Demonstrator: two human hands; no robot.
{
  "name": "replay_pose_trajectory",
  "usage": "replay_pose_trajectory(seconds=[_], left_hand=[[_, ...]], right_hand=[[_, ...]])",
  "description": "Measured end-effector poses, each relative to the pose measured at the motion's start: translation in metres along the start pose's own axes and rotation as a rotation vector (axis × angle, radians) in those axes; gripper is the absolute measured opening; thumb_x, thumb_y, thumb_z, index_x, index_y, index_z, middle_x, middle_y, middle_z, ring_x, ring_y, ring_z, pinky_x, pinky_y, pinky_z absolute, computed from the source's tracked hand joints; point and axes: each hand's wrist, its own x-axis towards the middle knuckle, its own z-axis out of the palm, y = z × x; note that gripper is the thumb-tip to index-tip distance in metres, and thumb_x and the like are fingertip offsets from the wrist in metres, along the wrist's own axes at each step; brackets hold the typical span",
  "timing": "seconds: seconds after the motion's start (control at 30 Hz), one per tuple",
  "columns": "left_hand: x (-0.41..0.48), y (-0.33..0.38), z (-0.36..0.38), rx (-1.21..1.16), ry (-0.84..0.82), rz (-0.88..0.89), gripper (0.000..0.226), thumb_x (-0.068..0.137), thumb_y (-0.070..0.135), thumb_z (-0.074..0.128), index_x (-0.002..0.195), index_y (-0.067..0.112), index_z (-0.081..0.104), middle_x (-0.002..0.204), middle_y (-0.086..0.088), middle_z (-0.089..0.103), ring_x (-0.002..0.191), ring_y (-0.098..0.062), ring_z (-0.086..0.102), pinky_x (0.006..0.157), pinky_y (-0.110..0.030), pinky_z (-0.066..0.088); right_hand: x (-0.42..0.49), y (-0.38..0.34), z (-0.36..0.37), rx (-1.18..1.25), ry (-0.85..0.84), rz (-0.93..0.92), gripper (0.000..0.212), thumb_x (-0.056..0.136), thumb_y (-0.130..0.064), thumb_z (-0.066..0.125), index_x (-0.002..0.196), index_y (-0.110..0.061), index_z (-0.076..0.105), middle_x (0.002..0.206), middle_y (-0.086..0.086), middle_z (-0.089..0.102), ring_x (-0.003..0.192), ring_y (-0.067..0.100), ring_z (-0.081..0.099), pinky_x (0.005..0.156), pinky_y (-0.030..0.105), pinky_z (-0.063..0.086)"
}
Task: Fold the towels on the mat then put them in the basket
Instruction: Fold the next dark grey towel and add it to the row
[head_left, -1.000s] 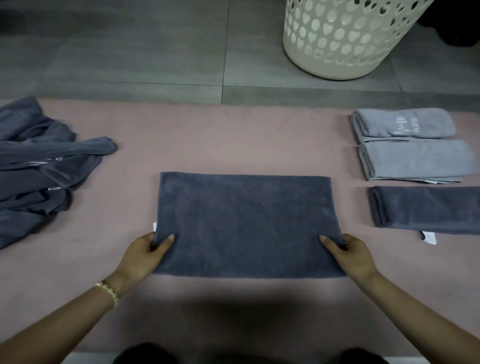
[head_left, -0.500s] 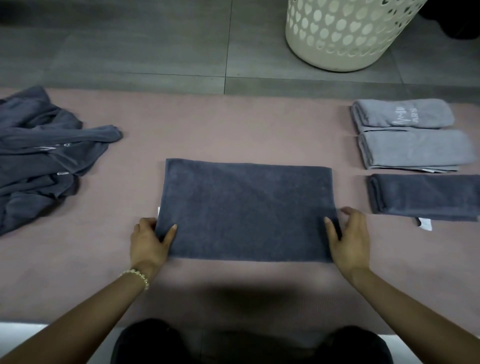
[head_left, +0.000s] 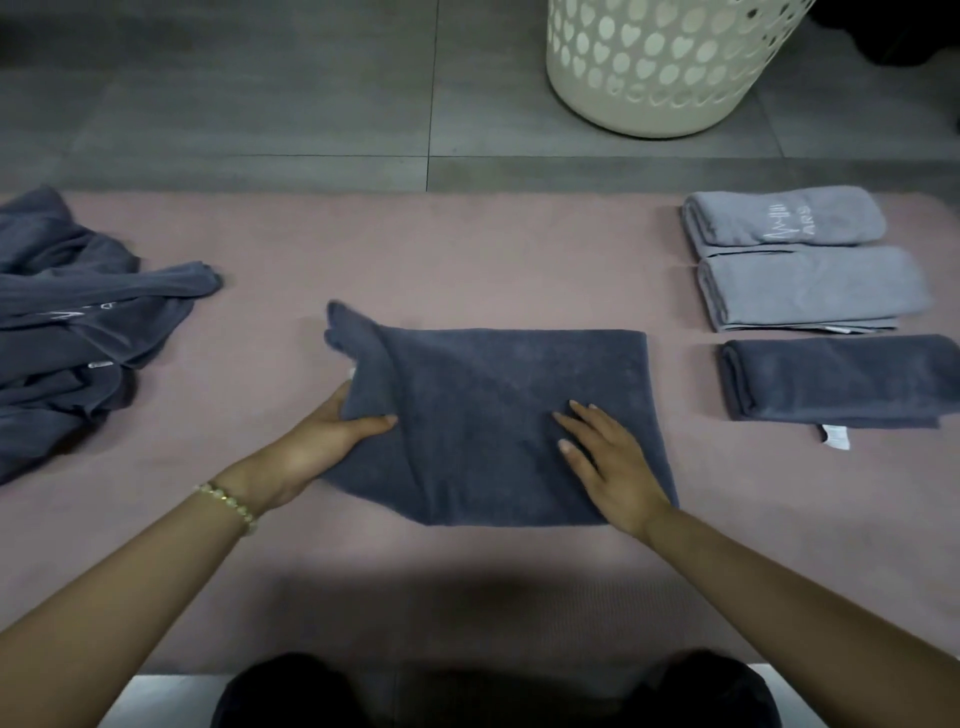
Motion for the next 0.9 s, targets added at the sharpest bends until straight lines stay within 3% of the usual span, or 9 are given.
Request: replay_pose_trajectory(seconds=[0.1,0.2,0.27,0.33,0.4,0.47,0.6,0.73,0.9], left_hand=[[0.0,0.027,0.047,-0.019,-0.105,0.125,0.045,0.09,0.022,0.061,0.121,0.049,0.042,0.115,0.024,0.06,0.102,0.01,0.058,0.091,-0.012,0.046],[0.005,0.039,0.084,-0.081,-0.226,0.064,0.048,0.089,0.041,0.056,0.134,0.041,0.04,0.1,0.003,0.064,0.084,-0.014,0.066,0.076,-0.028,0.056],[0.015,0.035,0.095,0.011,-0.106,0.125,0.032,0.096,0.032,0.047,0.127,0.032,0.047,0.093,-0.006,0.059,0.073,-0.017,0.061,0.064,-0.025,0.055],[0.031,0.015,0.093,0.328,0.115,0.278,0.029,0.098,0.03,0.042,0.127,0.027,0.048,0.109,-0.006,0.058,0.091,-0.019,0.058,0.082,-0.026,0.051],[0.044,-0.007,0.088,0.667,0.183,0.358,0.047,0.099,0.041,0.036,0.142,0.02,0.038,0.137,-0.003,0.046,0.124,-0.019,0.044,0.109,-0.028,0.033],[0.053,-0.025,0.088,0.907,0.124,0.365,0.069,0.095,0.06,0.015,0.15,0.019,0.02,0.156,0.001,0.021,0.144,-0.016,0.017,0.117,-0.025,0.01],[0.066,-0.04,0.101,1.083,0.124,0.371,0.095,0.067,0.078,-0.025,0.147,0.03,-0.009,0.15,0.016,-0.016,0.137,-0.005,-0.021,0.113,-0.026,-0.012],[0.081,-0.032,0.116,1.176,0.071,0.417,0.088,0.064,0.076,-0.03,0.14,0.033,-0.019,0.155,0.013,-0.013,0.141,-0.008,-0.019,0.113,-0.028,-0.015],[0.121,-0.013,0.131,1.328,0.025,0.442,0.106,0.054,0.077,-0.038,0.144,0.025,-0.015,0.159,0.004,-0.007,0.146,-0.015,-0.011,0.112,-0.031,-0.019]], right_hand=[[0.004,-0.011,-0.017,0.574,0.216,0.232,0.034,0.1,-0.035,0.038,0.112,-0.014,0.062,0.111,0.0,0.062,0.105,0.018,0.058,0.091,0.024,0.043],[0.016,-0.01,-0.032,1.079,0.064,0.595,0.063,0.097,-0.056,0.023,0.101,-0.009,0.064,0.092,0.01,0.067,0.075,0.022,0.064,0.064,0.028,0.051],[0.019,-0.002,-0.035,1.189,-0.065,0.732,0.078,0.091,-0.069,0.017,0.117,-0.009,0.06,0.106,0.013,0.061,0.09,0.023,0.064,0.077,0.034,0.053],[0.022,-0.002,-0.035,1.136,-0.112,0.789,0.08,0.087,-0.072,0.026,0.129,-0.01,0.052,0.124,0.011,0.055,0.117,0.029,0.054,0.102,0.042,0.042],[0.027,-0.015,-0.032,1.004,-0.04,0.774,0.062,0.086,-0.064,0.046,0.113,-0.011,0.061,0.109,0.004,0.06,0.107,0.025,0.058,0.097,0.039,0.044],[0.034,-0.028,-0.025,0.841,0.077,0.712,0.046,0.086,-0.051,0.06,0.102,-0.008,0.061,0.097,0.004,0.061,0.094,0.023,0.059,0.083,0.03,0.046],[0.029,-0.041,-0.013,0.594,0.32,0.481,0.025,0.097,-0.031,0.05,0.09,-0.007,0.047,0.077,0.0,0.055,0.077,0.022,0.057,0.064,0.026,0.04],[0.012,-0.02,-0.032,0.474,0.528,0.37,0.025,0.098,-0.033,0.044,0.097,-0.009,0.049,0.077,0.0,0.058,0.066,0.017,0.054,0.06,0.029,0.041],[0.002,0.028,-0.032,0.554,0.465,0.533,0.031,0.094,-0.031,0.055,0.079,-0.003,0.052,0.068,0.007,0.058,0.064,0.02,0.052,0.052,0.025,0.038]])
